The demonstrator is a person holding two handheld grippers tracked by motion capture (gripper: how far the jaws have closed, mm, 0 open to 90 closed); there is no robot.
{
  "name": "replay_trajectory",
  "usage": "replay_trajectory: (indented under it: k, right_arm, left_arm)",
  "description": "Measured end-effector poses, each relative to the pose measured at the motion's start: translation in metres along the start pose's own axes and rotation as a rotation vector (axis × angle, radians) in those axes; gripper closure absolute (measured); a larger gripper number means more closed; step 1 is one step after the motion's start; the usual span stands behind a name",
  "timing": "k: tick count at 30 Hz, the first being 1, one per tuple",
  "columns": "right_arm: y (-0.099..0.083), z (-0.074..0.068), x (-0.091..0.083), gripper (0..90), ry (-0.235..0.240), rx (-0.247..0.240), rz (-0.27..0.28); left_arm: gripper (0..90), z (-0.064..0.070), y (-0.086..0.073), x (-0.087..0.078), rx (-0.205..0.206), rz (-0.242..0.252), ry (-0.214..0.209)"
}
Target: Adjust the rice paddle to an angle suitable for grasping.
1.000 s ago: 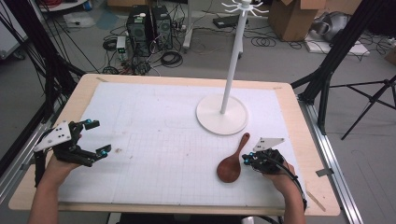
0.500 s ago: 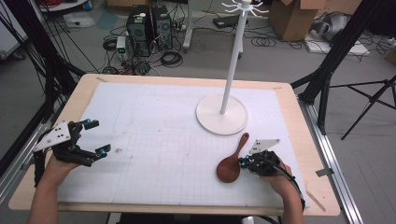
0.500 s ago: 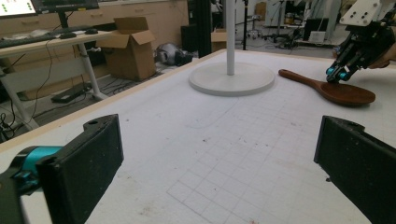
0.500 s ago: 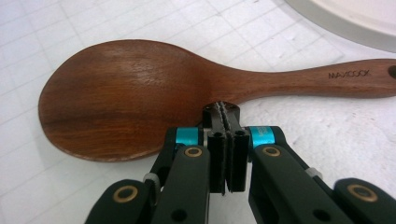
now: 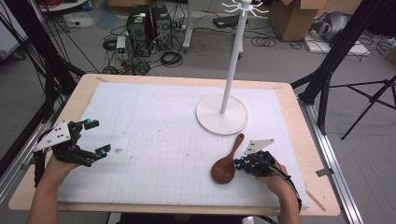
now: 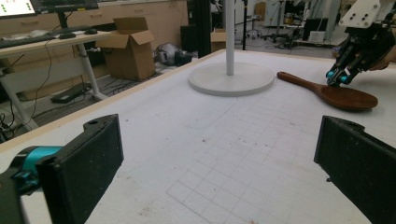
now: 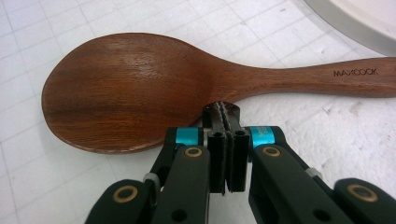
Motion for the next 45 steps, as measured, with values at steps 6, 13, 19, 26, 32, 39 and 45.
replay_trajectory:
  k: [6,13,19,26,32,39,45]
  right_arm:
    - [0.008,-0.005,0.006,90.0,0.022,-0.021,-0.009]
    - [0.014,-0.008,0.009,90.0,0.043,-0.033,-0.016]
    - [0.017,-0.011,0.012,90.0,0.044,-0.047,-0.034]
    - [0.02,-0.008,0.006,90.0,0.031,-0.041,-0.011]
    - [0.042,-0.01,0.007,90.0,0.019,-0.062,0.008]
    - [0.071,-0.021,0.03,90.0,0.037,-0.103,-0.018]
    - [0.081,-0.032,0.051,90.0,0.06,-0.126,-0.081]
  left_arm:
    - [1.8,0.0,0.0,0.0,-0.002,0.004,0.001]
    - [1.8,0.0,0.0,-0.001,-0.001,0.003,-0.001]
    - [1.8,-0.001,0.0,-0.001,-0.002,0.002,0.0]
    - [1.8,-0.001,-0.001,0.0,-0.005,0.003,-0.001]
    - [1.8,0.0,-0.001,0.001,-0.004,-0.002,-0.003]
    - [1.8,-0.002,-0.002,-0.001,-0.007,-0.002,0.0]
    - [1.8,-0.003,-0.002,-0.002,-0.007,-0.001,0.0]
Point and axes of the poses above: each handheld gripper's, and its own axes: x roughly forward along the jaws, y roughly out of its top, z roughly to its right, the point moved 1 cm from there along x, roughly forward along the jaws, and after that the axes turned 3 degrees about -z, right-handed, at the moved point
